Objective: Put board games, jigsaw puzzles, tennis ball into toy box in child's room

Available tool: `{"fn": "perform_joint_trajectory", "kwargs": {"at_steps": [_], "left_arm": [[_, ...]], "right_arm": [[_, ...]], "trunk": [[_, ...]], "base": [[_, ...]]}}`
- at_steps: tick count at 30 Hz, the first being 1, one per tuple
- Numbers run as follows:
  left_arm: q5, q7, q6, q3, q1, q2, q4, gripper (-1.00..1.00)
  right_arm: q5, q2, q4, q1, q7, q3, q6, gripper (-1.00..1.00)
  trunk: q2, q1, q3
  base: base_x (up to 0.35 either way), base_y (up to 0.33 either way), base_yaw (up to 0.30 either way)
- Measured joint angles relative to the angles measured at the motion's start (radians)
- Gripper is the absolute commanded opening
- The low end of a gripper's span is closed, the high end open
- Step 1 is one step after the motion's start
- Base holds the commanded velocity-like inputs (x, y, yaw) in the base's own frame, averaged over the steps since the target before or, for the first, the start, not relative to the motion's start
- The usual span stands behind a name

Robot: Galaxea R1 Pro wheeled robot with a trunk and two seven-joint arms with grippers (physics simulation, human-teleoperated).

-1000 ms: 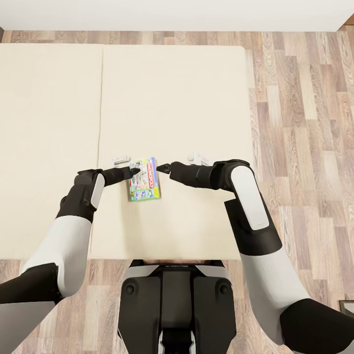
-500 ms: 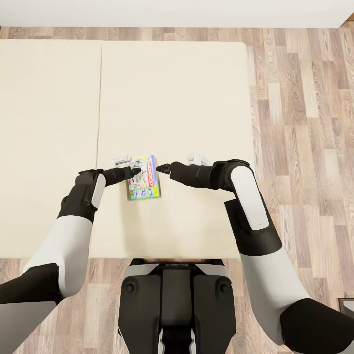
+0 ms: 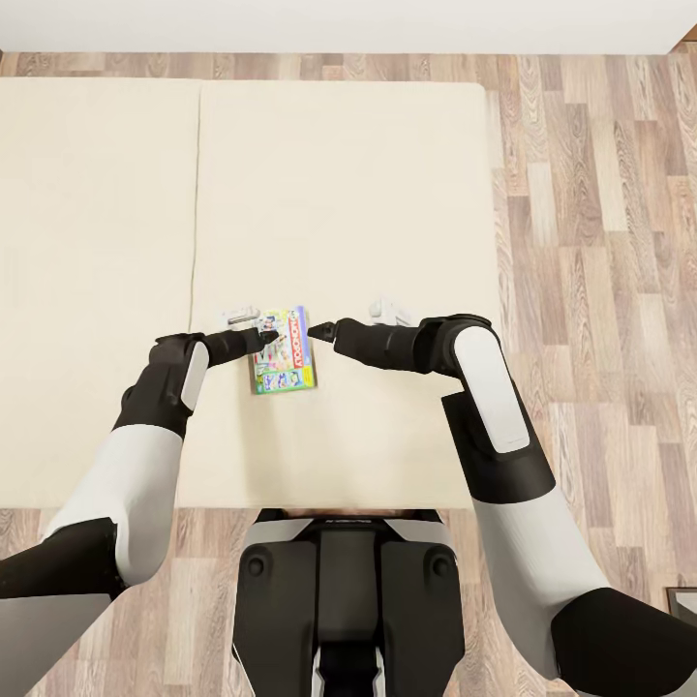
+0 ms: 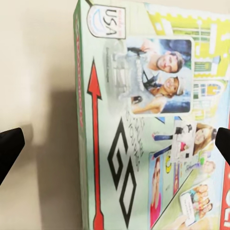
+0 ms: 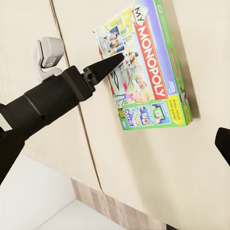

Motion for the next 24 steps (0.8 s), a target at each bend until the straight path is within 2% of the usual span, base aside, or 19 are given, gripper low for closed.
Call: {"fn": "perform_joint_trajectory", "kwargs": {"at_steps": [24], "left_arm": [[0.001, -0.002, 0.001, 0.000, 0.000, -0.001, 0.000, 1.00]], "right_arm": [[0.000, 0.000, 0.000, 0.000, 0.000, 0.000, 0.001, 1.00]], "trunk": [[0.000, 0.000, 0.000]], "base": [[0.000, -0.013, 0.000]]}}
